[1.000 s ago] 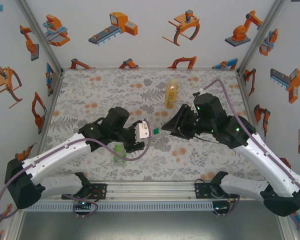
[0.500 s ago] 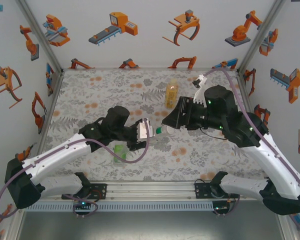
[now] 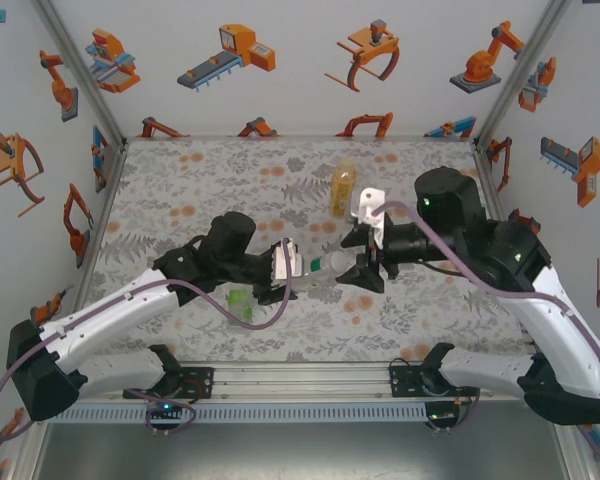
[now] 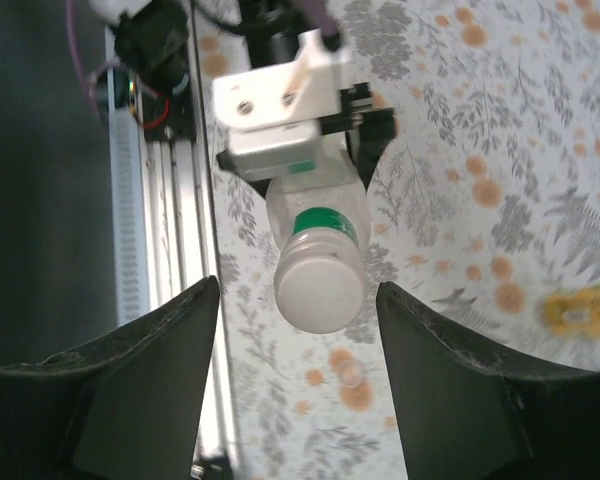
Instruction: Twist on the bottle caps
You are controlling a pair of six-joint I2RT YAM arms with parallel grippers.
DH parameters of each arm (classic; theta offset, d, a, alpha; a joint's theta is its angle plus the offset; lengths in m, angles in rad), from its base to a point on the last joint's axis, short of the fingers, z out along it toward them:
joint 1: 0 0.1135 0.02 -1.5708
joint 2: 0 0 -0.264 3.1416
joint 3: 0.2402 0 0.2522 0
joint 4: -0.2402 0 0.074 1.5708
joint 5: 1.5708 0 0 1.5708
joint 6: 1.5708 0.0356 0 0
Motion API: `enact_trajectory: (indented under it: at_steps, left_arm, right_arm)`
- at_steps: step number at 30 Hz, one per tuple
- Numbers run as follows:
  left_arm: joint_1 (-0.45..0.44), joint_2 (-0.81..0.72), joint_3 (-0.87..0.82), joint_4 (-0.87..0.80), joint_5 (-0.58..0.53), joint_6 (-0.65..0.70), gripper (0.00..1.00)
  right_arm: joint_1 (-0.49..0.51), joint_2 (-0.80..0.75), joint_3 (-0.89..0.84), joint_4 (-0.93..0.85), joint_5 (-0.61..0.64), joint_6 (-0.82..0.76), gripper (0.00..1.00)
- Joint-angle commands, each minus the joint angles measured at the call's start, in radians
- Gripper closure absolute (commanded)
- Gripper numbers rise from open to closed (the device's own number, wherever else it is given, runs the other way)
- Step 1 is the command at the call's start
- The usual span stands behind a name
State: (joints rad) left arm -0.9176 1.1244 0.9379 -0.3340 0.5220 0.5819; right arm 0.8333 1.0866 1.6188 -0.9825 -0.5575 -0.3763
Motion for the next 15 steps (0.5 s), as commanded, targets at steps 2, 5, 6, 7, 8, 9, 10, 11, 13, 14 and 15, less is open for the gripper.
enact_trajectory:
  at_steps: [2,5,6,7,8,9,10,11,13,14,15]
  left_arm:
    - [-0.004,-0.026,0.024,-0.017,0.039,-0.017,1.0]
    - [-0.004,-0.03,0.022,-0.016,0.039,-0.018,1.0]
    - [-0.004,-0.03,0.022,-0.016,0.039,-0.018,1.0]
    - [-0.004,-0.029,0.022,-0.017,0.039,-0.018,1.0]
    - [-0.004,-0.03,0.022,-0.017,0.039,-0.018,1.0]
    - [-0.004,-0.029,0.022,-0.017,0.039,-0.017,1.0]
    - [-0.004,-0.029,0.024,-0.017,0.039,-0.016,1.0]
    - [-0.004,-0.03,0.023,-0.017,0.038,-0.017,1.0]
    - [-0.004,-0.027,0.023,-0.016,0.038,-0.017,1.0]
    - [-0.004,-0.027,0.024,-0.017,0.038,-0.016,1.0]
    - [-0.004,-0.027,0.025,-0.017,0.038,-0.017,1.0]
  right_arm:
    - [0.013,0.03,0.023,-0.088,-0.084,-0.296,0.37]
    - [0.02,0.05,0.025,-0.107,-0.07,-0.316,0.34]
    - [0.024,0.053,0.023,-0.102,-0.062,-0.316,0.35]
    - [0.027,0.053,0.016,-0.09,-0.054,-0.316,0.35]
    - [0.032,0.053,0.01,-0.079,-0.047,-0.316,0.36]
    - [0.034,0.053,0.007,-0.072,-0.041,-0.314,0.37]
    - [0.037,0.054,0.006,-0.066,-0.033,-0.311,0.38]
    - [0.042,0.056,0.005,-0.065,-0.025,-0.309,0.4]
    - [0.047,0.056,0.003,-0.064,-0.013,-0.309,0.43]
    - [0.051,0.057,0.001,-0.062,-0.009,-0.307,0.45]
    - [0.051,0.055,0.0,-0.062,-0.006,-0.306,0.47]
